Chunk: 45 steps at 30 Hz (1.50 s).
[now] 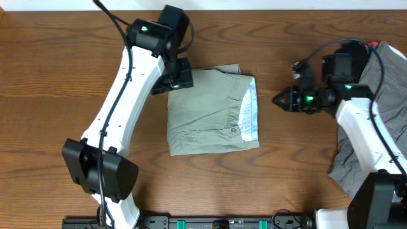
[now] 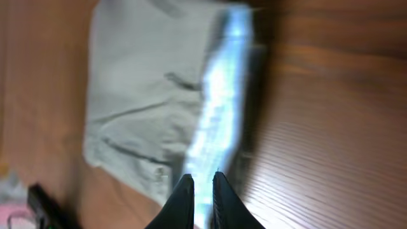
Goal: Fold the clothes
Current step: 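Press both grippers on the bundle's sides to square it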
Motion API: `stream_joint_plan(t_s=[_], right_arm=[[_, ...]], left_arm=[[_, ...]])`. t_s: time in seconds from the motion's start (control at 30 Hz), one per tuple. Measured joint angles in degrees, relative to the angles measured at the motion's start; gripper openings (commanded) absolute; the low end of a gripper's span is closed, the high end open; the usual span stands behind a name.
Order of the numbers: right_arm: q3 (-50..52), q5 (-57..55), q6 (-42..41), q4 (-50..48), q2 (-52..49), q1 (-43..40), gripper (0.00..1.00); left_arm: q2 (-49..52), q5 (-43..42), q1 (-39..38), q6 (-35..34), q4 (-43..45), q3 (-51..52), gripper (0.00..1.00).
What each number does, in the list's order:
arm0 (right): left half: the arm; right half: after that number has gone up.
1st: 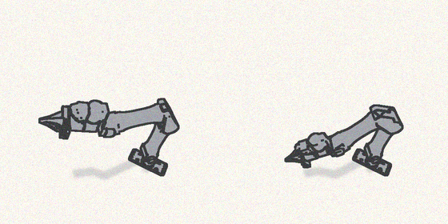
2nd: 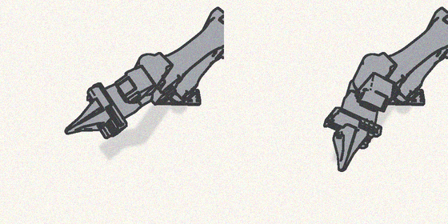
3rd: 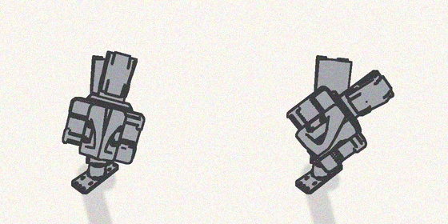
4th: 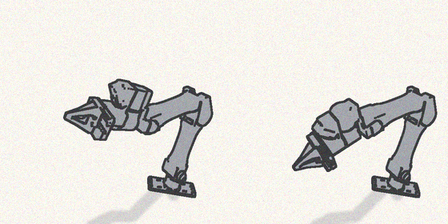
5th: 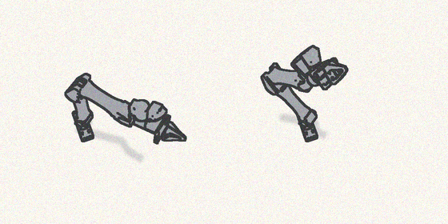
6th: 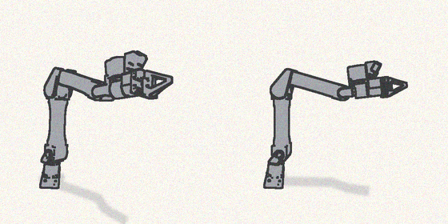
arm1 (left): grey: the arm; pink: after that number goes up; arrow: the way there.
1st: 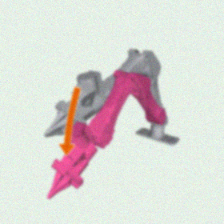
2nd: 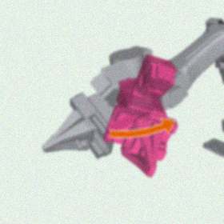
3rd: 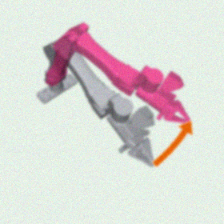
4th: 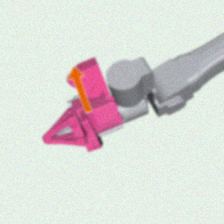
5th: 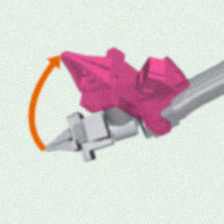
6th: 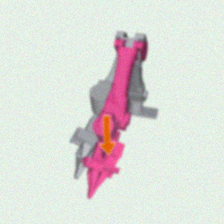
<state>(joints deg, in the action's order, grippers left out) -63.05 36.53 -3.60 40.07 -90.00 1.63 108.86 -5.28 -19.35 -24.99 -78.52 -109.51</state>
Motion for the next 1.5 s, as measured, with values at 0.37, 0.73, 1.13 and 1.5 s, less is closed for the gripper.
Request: stream_joint_plan(t_s=[0.37, 0.73, 1.13, 1.5], right_arm=[[0.0, -0.3, -0.5, -4.2, -11.2, 17.6, 0.06], [-0.4, -13.4, -8.1, 8.4, -19.1, 18.3, 0.01], [0.4, -33.8, -10.9, 12.3, -9.9, 16.2, 0.01], [0.1, -6.6, -3.5, -18.4, 0.7, 17.0, 0.01]], left_arm=[[1.4, -4.0, 0.3, 4.7, 19.2, 29.2, 0.47], [1.1, -5.4, 0.3, 5.5, 28.0, 42.2, 0.44], [0.7, -7.4, 2.2, 5.6, 18.1, 39.7, 0.41], [-10.6, -7.3, 3.0, 6.9, 36.2, 34.7, 0.25]])
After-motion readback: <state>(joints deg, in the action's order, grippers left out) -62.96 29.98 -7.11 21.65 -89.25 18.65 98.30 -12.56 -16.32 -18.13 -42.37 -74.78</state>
